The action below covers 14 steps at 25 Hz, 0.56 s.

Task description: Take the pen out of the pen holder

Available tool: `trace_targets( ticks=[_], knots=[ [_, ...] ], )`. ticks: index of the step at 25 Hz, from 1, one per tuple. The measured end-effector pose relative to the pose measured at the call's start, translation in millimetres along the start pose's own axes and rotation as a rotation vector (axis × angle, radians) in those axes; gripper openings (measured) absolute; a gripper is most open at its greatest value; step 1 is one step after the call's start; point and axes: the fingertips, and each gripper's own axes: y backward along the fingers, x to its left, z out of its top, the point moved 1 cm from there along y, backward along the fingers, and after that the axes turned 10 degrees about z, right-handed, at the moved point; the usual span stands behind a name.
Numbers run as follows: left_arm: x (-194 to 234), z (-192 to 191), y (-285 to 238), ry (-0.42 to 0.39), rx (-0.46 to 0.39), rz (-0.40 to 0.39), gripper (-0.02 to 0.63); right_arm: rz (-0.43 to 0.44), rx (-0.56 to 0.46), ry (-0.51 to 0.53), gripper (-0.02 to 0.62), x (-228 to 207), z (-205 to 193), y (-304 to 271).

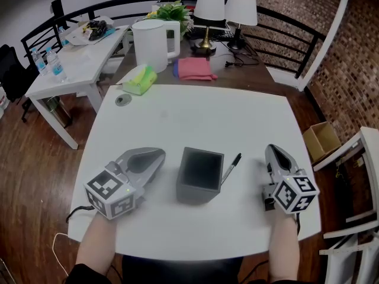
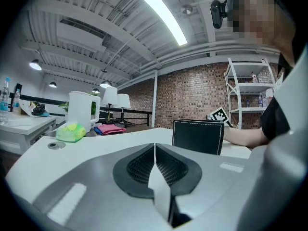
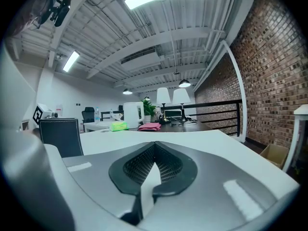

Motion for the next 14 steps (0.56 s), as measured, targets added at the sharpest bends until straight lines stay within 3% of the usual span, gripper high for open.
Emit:
trace_targets(
  ticks=[14],
  knots=[
    [0.3, -1.1, -0.6, -0.003, 0.001, 0.0, 0.008, 0.013, 0.009, -0.01, 0.012, 0.7, -3.8, -1.4]
  ],
)
